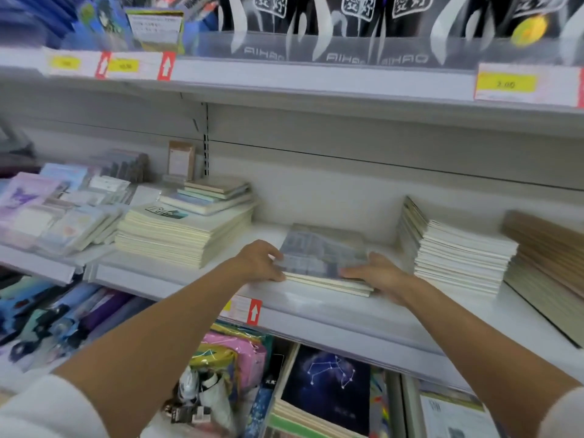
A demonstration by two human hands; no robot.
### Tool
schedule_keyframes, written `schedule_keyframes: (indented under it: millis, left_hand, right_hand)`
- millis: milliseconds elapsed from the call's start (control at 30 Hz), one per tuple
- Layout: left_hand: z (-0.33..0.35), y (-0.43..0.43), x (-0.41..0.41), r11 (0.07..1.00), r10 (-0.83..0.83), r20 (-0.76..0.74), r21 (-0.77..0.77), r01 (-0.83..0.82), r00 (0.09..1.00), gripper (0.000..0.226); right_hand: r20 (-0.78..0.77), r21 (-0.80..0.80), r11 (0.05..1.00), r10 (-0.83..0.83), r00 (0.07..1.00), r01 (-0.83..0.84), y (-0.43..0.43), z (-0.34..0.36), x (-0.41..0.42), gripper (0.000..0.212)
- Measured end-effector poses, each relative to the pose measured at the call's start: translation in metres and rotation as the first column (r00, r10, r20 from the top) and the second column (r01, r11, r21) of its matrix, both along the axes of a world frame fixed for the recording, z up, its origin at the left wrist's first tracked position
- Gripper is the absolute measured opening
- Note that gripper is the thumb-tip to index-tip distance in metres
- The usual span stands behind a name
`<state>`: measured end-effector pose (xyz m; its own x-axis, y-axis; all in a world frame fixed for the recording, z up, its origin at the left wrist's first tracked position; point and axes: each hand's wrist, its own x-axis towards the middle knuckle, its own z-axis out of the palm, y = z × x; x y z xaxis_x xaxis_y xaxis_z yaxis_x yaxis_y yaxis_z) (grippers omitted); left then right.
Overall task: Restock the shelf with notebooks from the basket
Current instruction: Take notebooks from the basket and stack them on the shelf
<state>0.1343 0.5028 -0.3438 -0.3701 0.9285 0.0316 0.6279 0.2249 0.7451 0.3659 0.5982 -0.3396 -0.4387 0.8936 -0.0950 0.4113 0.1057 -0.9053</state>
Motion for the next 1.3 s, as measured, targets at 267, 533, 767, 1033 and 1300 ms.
schedule_keyframes:
  millis: [267,533,767,1033,1300]
  left_hand:
    - [-0.012,0.005,-0.008,0.972,0.151,0.005,0.184,-0.15,0.988,0.03]
    - [-0.018,0.012,-0.016,0.986,0.05,0.008,0.16,-0.051,0.999,0.019]
    - [-0.001,-0.025,-0.009,0.926,0.185,-0.089,0.348,-0.144,0.979,0.016]
    - [-0.034,-0.167,-0.041,0.924,0.314,0.103,0.194,-0.328,0.944,0.02]
    - [-0.142,-0.35,-0.076,0.846,0.531,0.267,-0.129,-0.517,0.804,0.019]
  right_hand:
    - [0.176,0.121,0.986,0.092,0.98,-0.115,0.002,-0.011,0.02,0.078]
    - [0.206,0.135,0.983,0.091,0.974,-0.12,0.007,-0.013,0.018,0.075]
    - [0.437,0.522,0.839,-0.106,0.893,-0.156,-0.033,0.004,-0.011,0.078]
    - [0.21,0.708,0.652,0.172,0.962,-0.271,-0.171,-0.02,-0.086,0.033]
    - [0.336,0.43,0.712,0.445,0.83,-0.555,-0.307,-0.124,-0.149,0.026]
